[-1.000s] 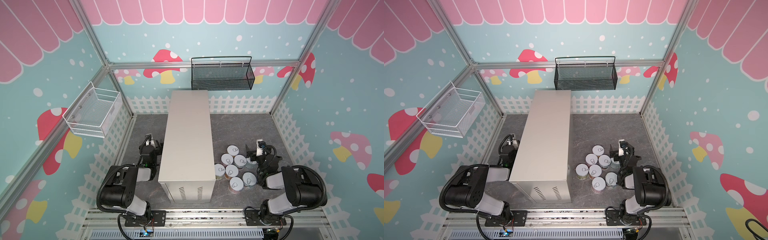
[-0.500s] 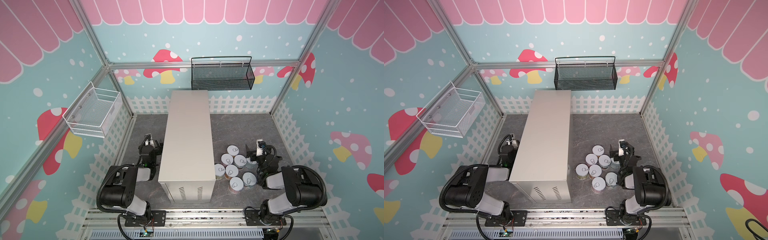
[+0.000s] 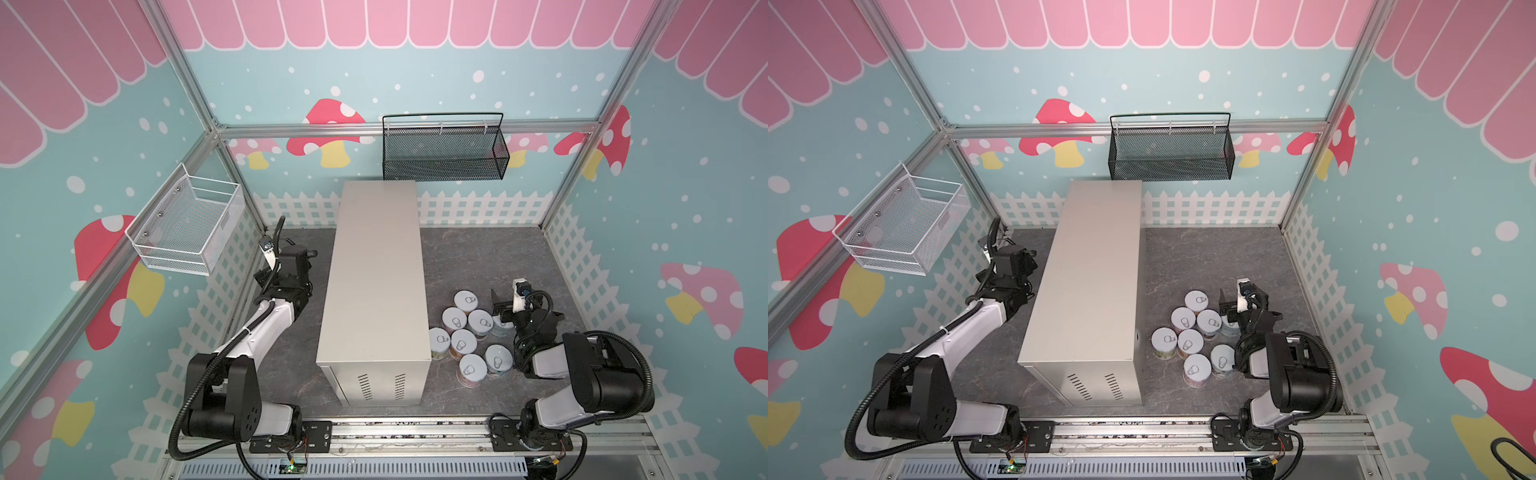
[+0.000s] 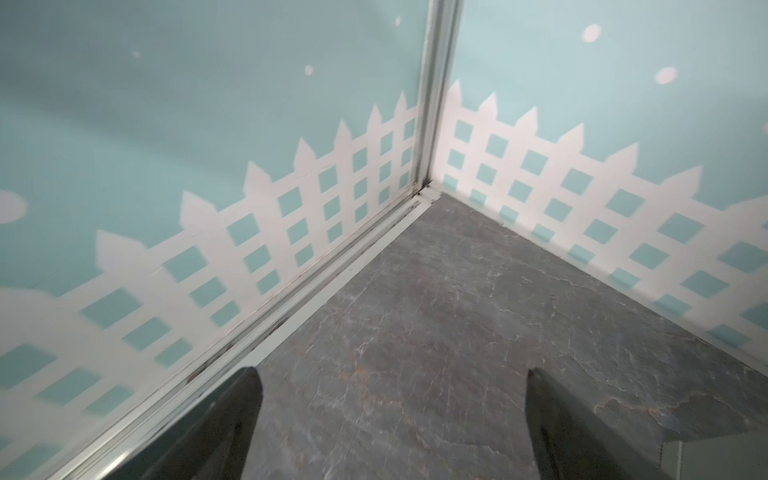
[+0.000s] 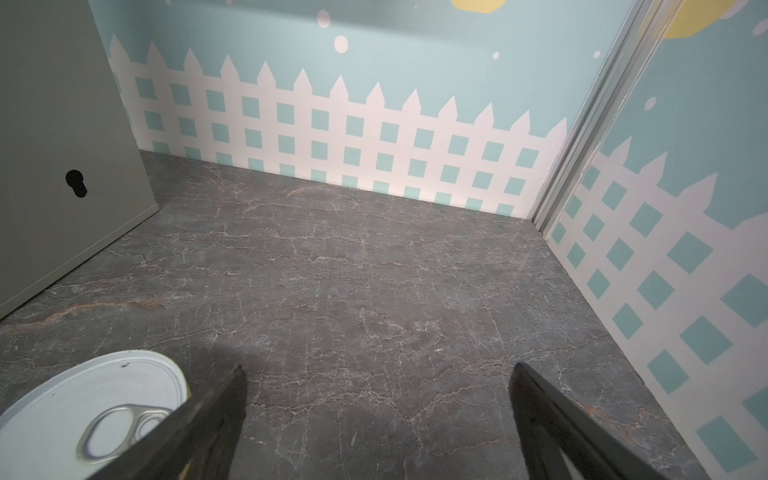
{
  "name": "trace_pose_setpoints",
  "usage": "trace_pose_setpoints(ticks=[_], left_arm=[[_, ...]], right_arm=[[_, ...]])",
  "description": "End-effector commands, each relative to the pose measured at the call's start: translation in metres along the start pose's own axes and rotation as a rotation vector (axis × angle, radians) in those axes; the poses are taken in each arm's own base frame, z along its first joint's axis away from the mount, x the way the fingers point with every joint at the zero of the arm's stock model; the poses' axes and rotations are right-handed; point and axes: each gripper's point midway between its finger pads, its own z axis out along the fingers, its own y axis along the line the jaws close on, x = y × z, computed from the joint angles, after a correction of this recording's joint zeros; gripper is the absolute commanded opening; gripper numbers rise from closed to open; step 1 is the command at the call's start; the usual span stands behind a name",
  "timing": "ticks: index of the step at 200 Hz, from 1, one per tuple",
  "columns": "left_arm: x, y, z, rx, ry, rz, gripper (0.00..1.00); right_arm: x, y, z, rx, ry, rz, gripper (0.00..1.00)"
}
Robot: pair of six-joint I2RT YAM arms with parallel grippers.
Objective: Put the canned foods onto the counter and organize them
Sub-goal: 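Raise the left gripper over the cabinet top while the right gripper moves above the cans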
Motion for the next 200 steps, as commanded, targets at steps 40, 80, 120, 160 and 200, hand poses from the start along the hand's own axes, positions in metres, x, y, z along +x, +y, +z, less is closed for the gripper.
trace_pose_setpoints(ticks=[40,80,120,160,200], left_arm=[[-0.045,-0.01,-0.048,0.074,0.241,0.06,0.99],[-0.075,-0.041,-0.072,0.303,0.286,0.181,0.99],[-0.089,-0.073,-0.11,0.579,0.297,0.141,0.99],[-0.106,-0.092,-0.157,0.818,0.293,0.118,0.99],[-0.109,-0.107,-0.187,0.982,0.351,0.098,0.99]], right_arm=[[-0.006,0.003,0.002,-0.012,-0.019,-0.016,1.0],[-0.005,0.003,0.003,-0.011,-0.016,-0.014,0.99],[-0.022,-0.025,0.016,0.11,0.073,0.045,0.99],[-0.053,-0.071,0.014,0.344,0.239,0.176,0.99],[-0.031,-0.065,-0.003,0.354,0.508,0.291,0.99]])
